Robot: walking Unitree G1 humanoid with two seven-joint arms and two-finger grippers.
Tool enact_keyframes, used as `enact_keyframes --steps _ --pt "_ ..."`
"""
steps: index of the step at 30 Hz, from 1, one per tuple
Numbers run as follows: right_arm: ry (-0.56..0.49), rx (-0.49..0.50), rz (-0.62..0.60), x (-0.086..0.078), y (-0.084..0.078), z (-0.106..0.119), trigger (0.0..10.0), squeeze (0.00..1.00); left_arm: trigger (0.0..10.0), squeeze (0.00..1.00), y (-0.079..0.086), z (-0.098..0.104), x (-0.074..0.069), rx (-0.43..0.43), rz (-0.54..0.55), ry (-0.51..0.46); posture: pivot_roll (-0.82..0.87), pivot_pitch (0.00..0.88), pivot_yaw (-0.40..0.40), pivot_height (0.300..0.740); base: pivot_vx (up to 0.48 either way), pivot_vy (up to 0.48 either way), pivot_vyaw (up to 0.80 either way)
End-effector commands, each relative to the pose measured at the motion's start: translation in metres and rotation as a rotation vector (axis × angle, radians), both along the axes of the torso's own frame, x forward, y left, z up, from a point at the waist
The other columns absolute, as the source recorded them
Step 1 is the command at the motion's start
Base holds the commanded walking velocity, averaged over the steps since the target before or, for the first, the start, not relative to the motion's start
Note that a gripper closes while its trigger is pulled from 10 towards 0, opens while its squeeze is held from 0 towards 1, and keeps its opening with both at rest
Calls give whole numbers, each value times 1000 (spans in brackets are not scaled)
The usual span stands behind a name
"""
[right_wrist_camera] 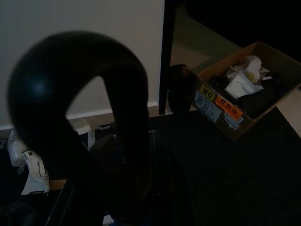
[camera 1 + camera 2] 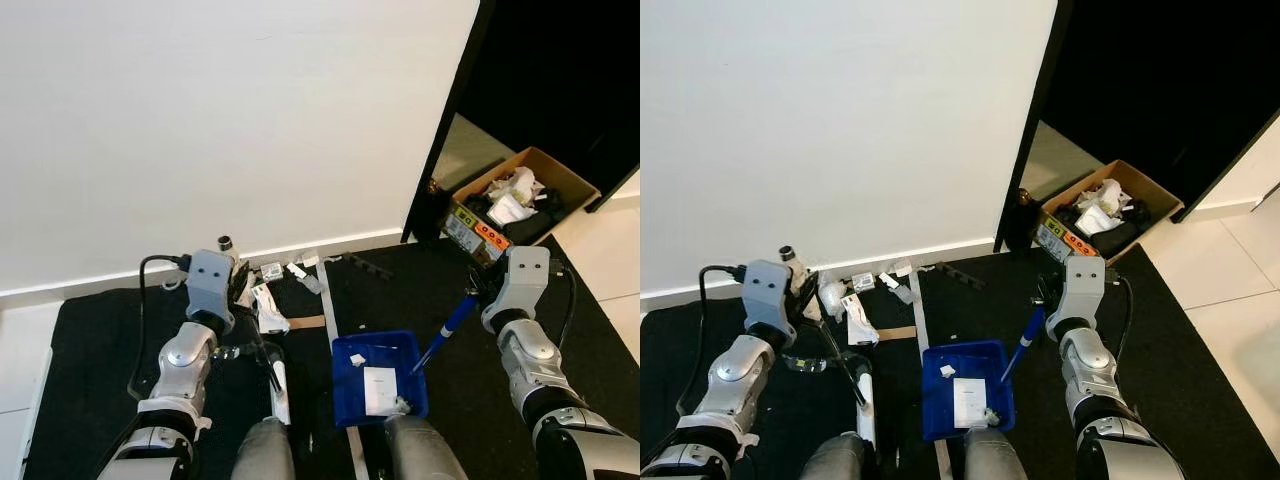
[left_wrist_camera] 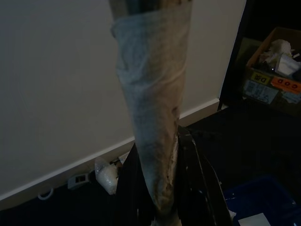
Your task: Sweep floor
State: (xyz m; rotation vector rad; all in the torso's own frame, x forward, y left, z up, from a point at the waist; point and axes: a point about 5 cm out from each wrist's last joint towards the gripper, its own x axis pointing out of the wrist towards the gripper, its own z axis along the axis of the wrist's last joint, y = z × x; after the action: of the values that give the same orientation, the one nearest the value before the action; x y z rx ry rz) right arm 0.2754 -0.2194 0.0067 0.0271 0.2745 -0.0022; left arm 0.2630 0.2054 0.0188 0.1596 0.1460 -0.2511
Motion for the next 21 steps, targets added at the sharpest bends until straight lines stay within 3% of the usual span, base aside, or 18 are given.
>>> enact_keyframes --steps 1,21 --pt "7 16 -7 -1 2 -2 10000 0 10000 0 9 -8 -7 46 3 54 58 0 -10 740 0 0 0" --pt "10 14 -3 -2 2 -3 10000 0 10000 0 6 -9 -15 53 19 9 54 2 -11 740 0 0 0"
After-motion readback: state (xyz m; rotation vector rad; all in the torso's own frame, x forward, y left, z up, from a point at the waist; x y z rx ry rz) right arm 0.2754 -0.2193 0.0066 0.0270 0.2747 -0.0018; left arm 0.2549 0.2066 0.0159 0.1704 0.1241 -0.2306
